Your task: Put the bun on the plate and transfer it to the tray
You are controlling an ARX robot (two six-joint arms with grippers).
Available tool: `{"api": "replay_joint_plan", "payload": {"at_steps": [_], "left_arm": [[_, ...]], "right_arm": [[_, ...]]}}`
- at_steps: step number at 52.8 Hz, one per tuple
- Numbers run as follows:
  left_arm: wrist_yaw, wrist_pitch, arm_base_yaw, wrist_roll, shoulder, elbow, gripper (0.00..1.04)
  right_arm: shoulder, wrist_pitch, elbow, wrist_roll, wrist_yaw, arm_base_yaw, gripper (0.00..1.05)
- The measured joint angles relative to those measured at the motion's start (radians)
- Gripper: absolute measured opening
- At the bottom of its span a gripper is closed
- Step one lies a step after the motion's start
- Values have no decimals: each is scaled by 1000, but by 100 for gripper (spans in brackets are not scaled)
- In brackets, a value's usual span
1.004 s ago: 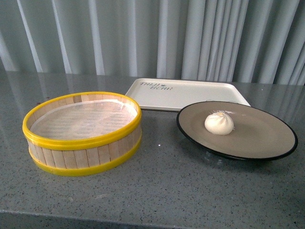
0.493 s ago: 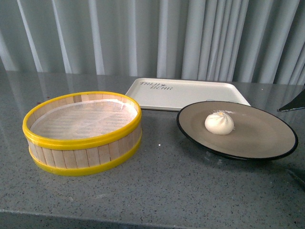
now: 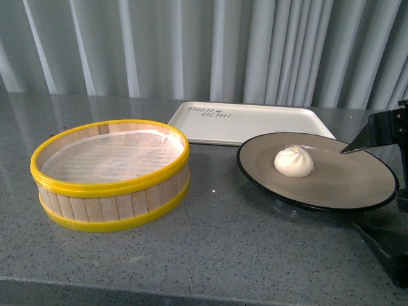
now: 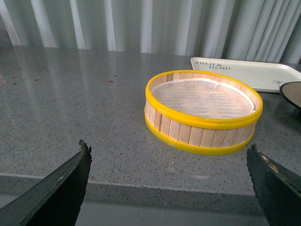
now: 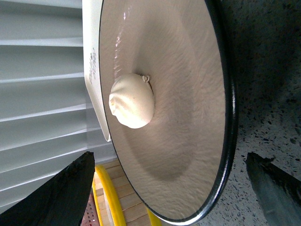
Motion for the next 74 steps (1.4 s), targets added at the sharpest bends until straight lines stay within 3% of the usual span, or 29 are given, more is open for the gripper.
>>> {"api": "replay_joint_plan", "payload": {"at_steps": [47, 74], "left_arm": [[0, 0, 0, 0, 0, 0, 98], [0, 0, 0, 0, 0, 0, 98]], "right_arm": [[115, 35, 60, 2, -50, -4, 96], [154, 60, 58, 1, -87, -50, 24]]}}
